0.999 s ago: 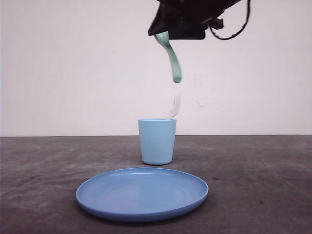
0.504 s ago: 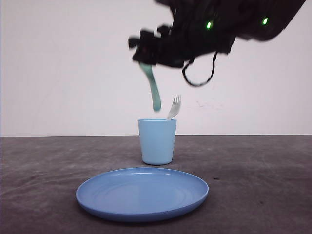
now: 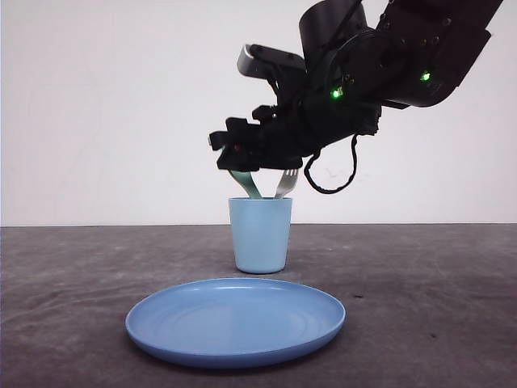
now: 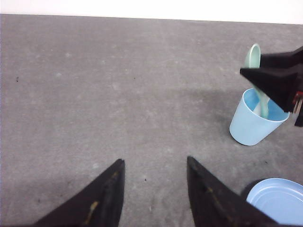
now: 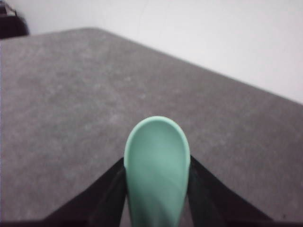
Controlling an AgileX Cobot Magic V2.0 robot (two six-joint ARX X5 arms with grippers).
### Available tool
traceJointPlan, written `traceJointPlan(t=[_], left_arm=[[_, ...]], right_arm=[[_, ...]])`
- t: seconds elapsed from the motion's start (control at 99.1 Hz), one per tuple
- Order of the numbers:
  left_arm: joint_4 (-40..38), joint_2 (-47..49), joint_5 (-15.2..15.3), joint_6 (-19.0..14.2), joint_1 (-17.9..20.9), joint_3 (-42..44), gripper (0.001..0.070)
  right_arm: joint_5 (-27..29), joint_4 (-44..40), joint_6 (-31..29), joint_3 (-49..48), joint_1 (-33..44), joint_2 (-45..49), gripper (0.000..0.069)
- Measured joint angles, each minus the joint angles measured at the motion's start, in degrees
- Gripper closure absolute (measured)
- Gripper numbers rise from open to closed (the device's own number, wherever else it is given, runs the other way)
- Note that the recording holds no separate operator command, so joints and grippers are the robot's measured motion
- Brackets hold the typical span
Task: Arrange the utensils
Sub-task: 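Lift the green spoon with the right gripper and lower it into the cup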
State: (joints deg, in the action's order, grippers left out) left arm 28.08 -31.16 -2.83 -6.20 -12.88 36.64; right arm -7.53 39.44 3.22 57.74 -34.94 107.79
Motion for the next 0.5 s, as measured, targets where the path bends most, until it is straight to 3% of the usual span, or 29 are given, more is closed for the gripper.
traceJointPlan(t=[0.313,0.504], left_arm=[[0.0,0.0,0.0,0.0,0.0,0.0,0.0474],[0.0,0.0,0.0,0.0,0.0,0.0,0.0474]], right_arm=[[0.0,-3.0,0.0,0.0,0.0,0.0,0.0491],[0.0,-4.3,0.0,0.0,0.0,0.0,0.0437]])
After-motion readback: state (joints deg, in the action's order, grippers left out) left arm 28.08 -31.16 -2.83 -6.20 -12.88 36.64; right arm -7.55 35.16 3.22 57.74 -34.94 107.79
